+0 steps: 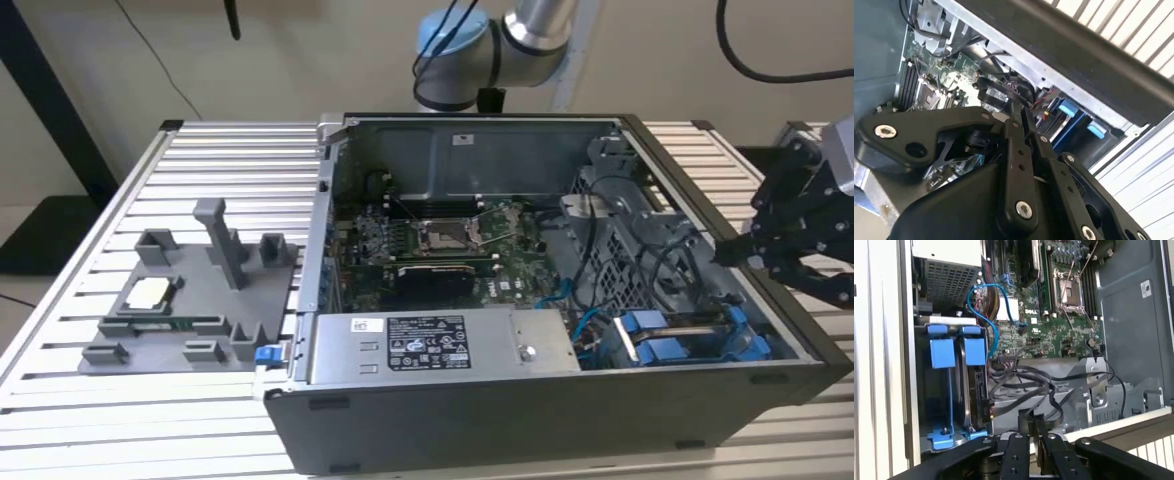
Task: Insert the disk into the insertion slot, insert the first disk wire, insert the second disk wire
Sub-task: 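Insert the second disk wire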
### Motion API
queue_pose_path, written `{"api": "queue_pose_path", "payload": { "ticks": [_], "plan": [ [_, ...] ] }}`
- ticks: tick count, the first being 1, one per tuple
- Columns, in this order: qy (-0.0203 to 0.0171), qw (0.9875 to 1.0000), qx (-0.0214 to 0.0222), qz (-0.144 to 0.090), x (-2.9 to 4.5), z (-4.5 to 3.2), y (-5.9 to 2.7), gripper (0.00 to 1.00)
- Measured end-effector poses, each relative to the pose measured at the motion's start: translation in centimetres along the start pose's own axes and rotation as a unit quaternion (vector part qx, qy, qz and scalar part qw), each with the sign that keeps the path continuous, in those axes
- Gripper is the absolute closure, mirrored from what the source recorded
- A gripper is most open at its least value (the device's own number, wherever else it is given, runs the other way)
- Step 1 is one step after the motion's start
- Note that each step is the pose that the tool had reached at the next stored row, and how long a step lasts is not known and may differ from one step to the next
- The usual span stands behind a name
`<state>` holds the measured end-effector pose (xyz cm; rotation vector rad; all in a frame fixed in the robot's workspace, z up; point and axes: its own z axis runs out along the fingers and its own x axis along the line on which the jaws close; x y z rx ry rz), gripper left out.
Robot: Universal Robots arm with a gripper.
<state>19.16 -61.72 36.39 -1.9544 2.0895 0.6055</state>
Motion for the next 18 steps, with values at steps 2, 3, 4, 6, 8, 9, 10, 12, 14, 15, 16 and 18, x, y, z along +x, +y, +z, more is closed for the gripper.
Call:
{"api": "queue_pose_path", "payload": {
  "ticks": [2,3,4,6,8,9,10,12,14,15,16,18],
  "plan": [
    [0.0068,1.0,0.0006,0.001,0.06,0.06,0.74,0.84],
    [0.0116,0.9999,0.001,0.001,0.08,0.09,1.06,0.84],
    [0.0174,0.9998,0.0014,0.002,0.11,0.12,1.36,0.84],
    [0.0285,0.9996,0.0024,0.003,0.16,0.19,1.95,0.84],
    [0.037,0.9993,0.003,0.003,0.16,0.24,2.53,0.84],
    [0.0417,0.9991,0.0034,0.004,0.16,0.28,2.83,0.84],
    [0.047,0.9989,0.0038,0.004,0.17,0.31,3.08,0.84],
    [0.062,0.9981,0.0048,0.005,0.21,0.37,3.51,0.84],
    [0.0742,0.9972,0.0054,0.005,0.19,0.42,3.81,0.84],
    [0.0784,0.9969,0.0055,0.005,0.16,0.46,3.95,0.84],
    [0.0802,0.9968,0.0053,0.005,0.1,0.52,4.11,0.84],
    [0.0804,0.9967,0.0066,0.003,0.01,0.61,4.42,0.84]
  ]
}}
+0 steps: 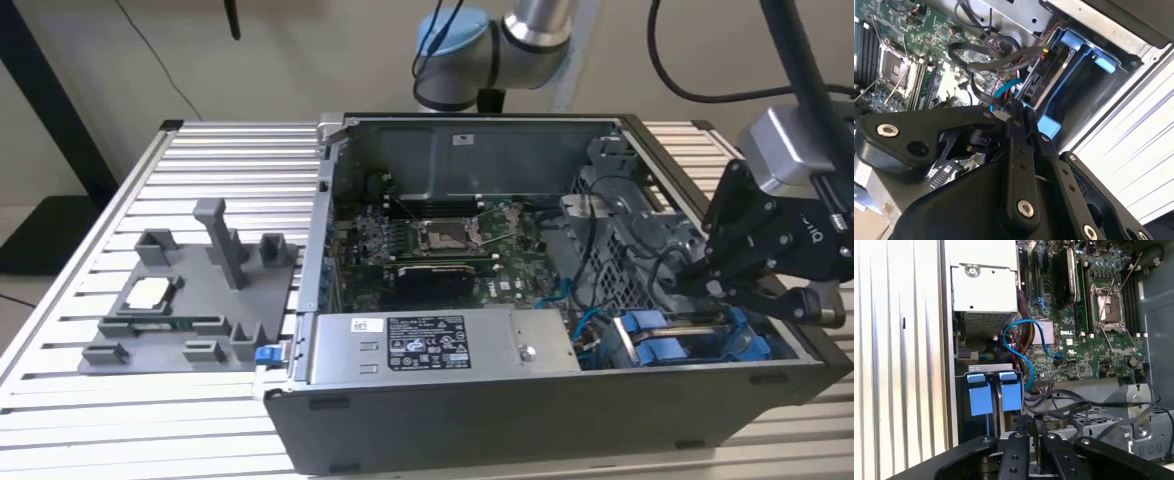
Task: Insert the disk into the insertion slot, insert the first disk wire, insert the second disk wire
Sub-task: 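Insert the second disk wire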
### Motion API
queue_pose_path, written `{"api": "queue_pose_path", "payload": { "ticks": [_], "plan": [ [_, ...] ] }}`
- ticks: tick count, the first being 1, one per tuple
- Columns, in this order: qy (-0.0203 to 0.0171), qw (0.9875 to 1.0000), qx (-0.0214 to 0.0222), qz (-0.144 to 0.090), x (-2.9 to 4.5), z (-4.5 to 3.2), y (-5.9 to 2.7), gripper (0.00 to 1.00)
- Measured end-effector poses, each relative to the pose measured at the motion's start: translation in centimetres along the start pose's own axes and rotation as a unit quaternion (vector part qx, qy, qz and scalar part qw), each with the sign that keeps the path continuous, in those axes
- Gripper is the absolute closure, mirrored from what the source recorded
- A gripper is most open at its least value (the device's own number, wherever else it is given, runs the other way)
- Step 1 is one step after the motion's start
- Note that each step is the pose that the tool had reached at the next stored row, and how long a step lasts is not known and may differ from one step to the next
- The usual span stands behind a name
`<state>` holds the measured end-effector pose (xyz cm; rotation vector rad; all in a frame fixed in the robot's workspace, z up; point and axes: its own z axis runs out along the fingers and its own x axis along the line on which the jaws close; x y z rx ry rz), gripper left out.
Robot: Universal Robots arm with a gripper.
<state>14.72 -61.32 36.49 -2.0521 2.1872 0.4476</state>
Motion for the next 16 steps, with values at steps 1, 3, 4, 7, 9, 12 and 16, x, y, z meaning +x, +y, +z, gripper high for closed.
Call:
{"api": "queue_pose_path", "payload": {
  "ticks": [1,3,4,7,9,12,16],
  "plan": [
    [0.0,1.0,0.0017,-0.001,-0.02,0.02,0.16,0.84],
    [-0.0002,0.9999,0.0096,-0.005,-0.01,0.05,0.33,0.84],
    [-0.0002,0.9999,0.0132,-0.007,-0.01,0.07,0.37,0.84],
    [-0.0001,0.9999,0.0137,-0.009,0.0,0.07,0.37,0.84],
    [0.0014,0.9999,0.0138,-0.009,-0.02,0.07,0.37,0.84],
    [0.0253,0.9995,0.0169,-0.007,-0.16,0.16,0.43,0.84],
    [0.0426,0.9986,0.0297,-0.008,-0.89,0.57,0.67,0.84]
  ]
}}
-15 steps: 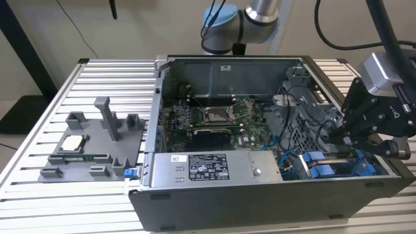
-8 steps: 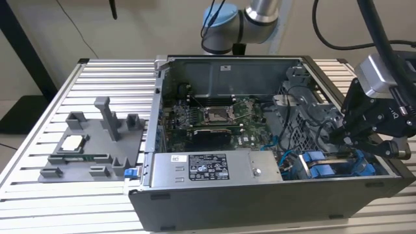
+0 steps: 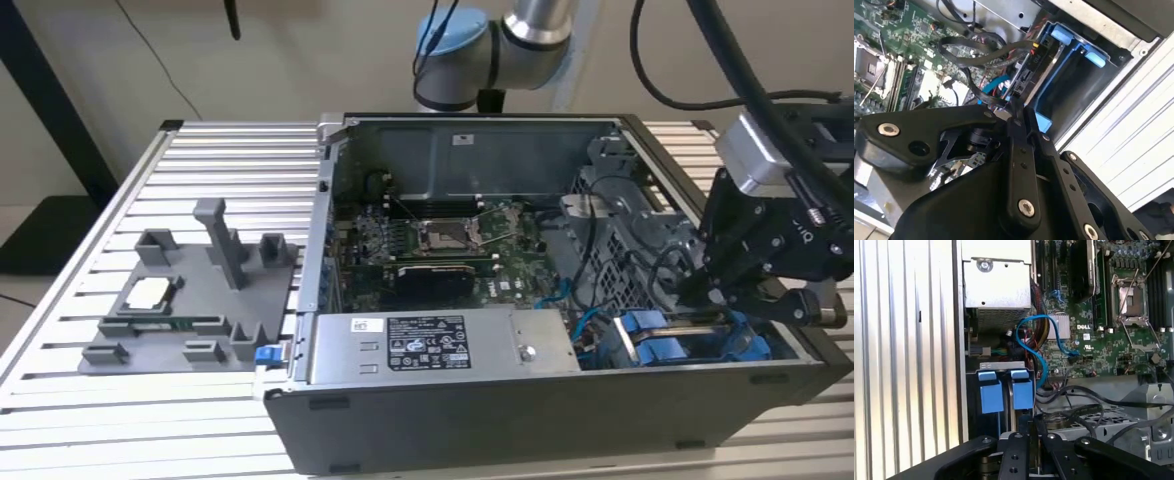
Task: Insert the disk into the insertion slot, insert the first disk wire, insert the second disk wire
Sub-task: 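Insert the second disk wire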
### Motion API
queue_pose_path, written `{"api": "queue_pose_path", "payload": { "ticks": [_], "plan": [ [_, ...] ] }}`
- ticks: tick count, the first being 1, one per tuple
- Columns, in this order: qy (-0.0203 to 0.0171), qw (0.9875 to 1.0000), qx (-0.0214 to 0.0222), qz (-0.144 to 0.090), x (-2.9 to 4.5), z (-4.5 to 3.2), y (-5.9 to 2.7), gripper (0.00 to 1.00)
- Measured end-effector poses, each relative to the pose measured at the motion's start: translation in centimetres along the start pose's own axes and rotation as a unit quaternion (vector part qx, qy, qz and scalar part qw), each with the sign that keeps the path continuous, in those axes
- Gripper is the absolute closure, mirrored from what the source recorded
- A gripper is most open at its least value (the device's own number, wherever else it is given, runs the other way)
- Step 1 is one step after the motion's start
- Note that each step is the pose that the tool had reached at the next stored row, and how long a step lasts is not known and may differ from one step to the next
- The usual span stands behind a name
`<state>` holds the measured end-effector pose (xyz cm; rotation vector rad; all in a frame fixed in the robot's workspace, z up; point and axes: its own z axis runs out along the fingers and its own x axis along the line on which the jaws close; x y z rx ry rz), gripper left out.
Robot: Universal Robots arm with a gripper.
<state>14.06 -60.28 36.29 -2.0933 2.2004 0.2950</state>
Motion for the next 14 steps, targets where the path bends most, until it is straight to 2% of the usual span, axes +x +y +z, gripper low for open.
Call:
{"api": "queue_pose_path", "payload": {
  "ticks": [3,6,8,9,11,14],
  "plan": [
    [-0.0002,0.9999,0.0153,-0.004,-0.46,0.27,0.23,0.84],
    [0.0005,0.9994,0.033,-0.007,-0.52,0.46,0.55,0.84],
    [0.0025,0.9989,0.0449,-0.01,-0.5,0.54,0.69,0.84],
    [0.0041,0.9987,0.0494,-0.01,-0.49,0.59,0.73,0.84],
    [0.0076,0.9985,0.0528,-0.01,-0.45,0.76,0.76,0.84],
    [0.0102,0.9985,0.0537,-0.006,-0.43,0.86,0.76,0.84]
  ]
}}
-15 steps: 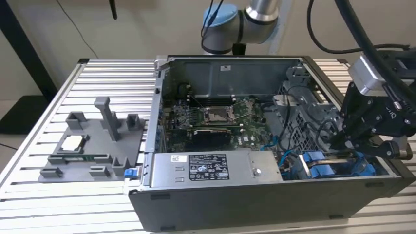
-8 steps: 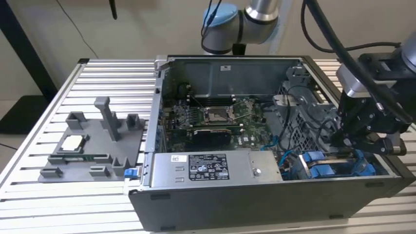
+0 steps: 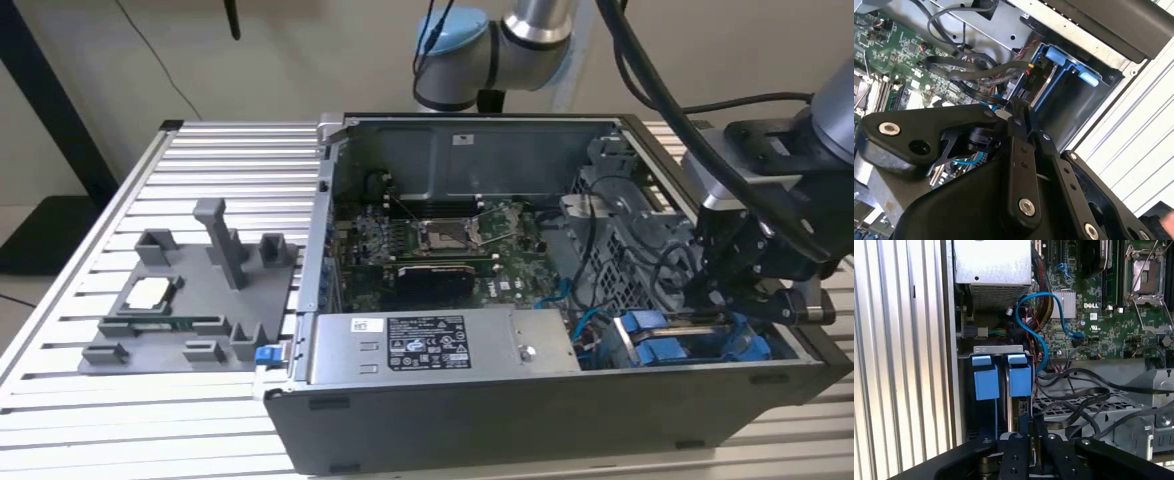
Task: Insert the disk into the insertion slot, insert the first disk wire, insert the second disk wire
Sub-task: 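Insert the second disk wire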
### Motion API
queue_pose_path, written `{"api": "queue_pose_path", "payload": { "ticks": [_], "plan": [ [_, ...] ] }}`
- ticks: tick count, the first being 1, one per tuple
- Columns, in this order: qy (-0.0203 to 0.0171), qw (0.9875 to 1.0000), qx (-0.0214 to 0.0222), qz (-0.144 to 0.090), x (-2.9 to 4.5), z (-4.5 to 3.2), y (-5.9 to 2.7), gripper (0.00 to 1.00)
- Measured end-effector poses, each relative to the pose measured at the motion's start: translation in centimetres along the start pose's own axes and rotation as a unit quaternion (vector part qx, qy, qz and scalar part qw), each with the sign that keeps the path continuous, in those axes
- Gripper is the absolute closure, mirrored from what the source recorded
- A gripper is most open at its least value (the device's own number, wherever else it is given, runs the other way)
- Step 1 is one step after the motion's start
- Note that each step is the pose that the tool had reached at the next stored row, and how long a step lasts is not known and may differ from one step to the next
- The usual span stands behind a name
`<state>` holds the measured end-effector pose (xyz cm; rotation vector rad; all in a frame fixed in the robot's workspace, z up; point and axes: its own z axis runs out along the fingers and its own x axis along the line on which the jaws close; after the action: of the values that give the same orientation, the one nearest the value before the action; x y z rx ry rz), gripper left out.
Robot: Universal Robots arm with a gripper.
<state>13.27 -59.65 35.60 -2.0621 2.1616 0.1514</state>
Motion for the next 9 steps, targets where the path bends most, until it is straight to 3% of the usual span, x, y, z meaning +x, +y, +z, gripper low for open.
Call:
{"api": "queue_pose_path", "payload": {
  "ticks": [9],
  "plan": [
    [0.0028,1.0,0.0002,0.0,0.02,0.27,0.02,0.84]
  ]
}}
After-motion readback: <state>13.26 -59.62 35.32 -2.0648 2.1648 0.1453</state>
